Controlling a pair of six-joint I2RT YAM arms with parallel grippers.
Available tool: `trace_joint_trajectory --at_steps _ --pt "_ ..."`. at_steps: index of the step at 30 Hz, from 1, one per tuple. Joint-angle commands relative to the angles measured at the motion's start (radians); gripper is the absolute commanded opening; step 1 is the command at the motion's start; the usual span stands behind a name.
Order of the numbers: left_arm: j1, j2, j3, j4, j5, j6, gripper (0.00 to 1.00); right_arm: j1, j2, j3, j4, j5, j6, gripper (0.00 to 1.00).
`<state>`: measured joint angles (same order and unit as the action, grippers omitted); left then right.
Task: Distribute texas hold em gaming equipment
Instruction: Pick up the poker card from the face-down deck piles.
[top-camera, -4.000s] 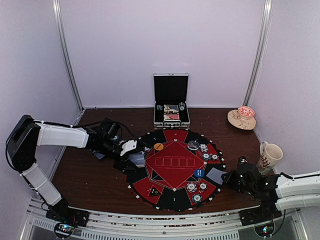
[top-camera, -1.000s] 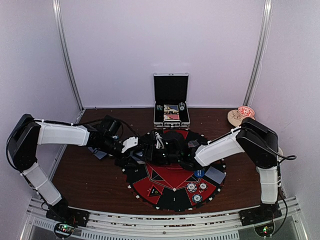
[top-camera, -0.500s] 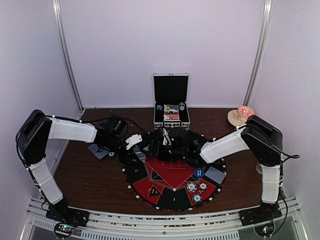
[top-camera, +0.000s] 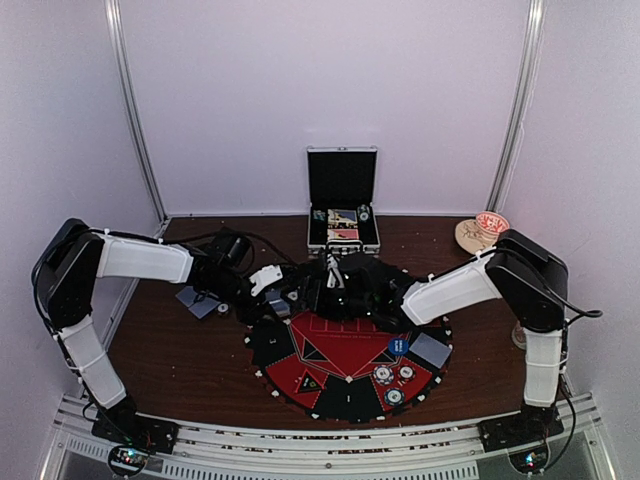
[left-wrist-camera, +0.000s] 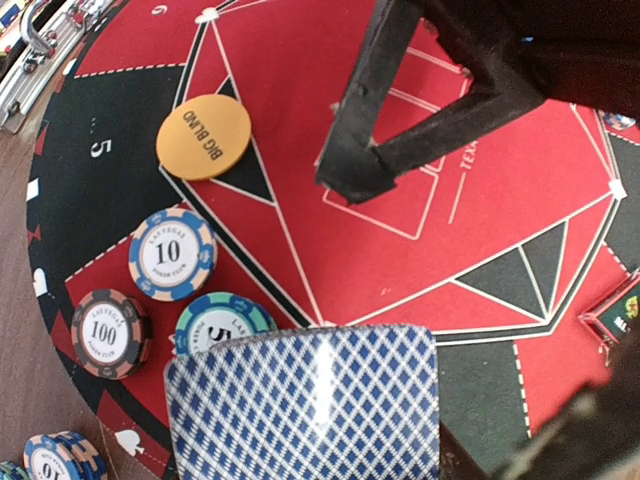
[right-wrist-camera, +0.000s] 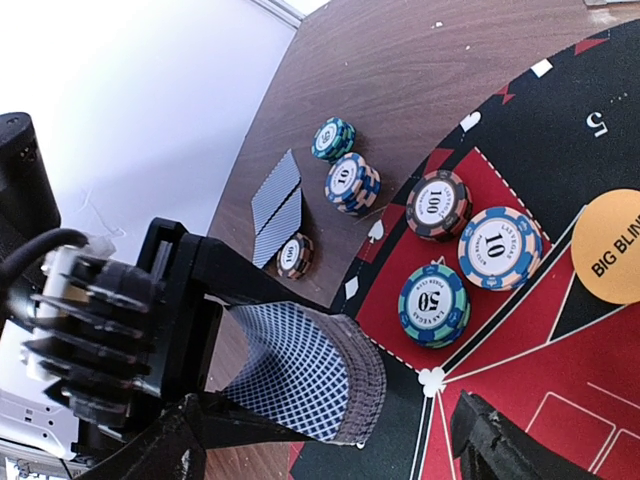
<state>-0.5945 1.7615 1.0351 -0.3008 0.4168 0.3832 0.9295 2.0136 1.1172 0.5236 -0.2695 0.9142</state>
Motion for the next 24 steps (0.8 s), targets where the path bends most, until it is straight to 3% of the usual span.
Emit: trace_joint_trajectory --at_steps 1,12,24 --pt "0.007 -0.046 -0.008 0.022 0.081 0.046 0.45 -0.002 -0.048 -0.01 -0.023 -0.008 -0.025 0.86" --pt "0.007 -0.089 -0.046 -0.014 0.228 0.18 0.45 0.016 -0.069 -0.065 0.016 -0.065 -0.011 0.84" --pt "-0.001 -0.116 -0.063 -0.066 0.327 0.269 0.45 0.05 0.024 0.043 -0.009 -0.096 0.002 0.8"
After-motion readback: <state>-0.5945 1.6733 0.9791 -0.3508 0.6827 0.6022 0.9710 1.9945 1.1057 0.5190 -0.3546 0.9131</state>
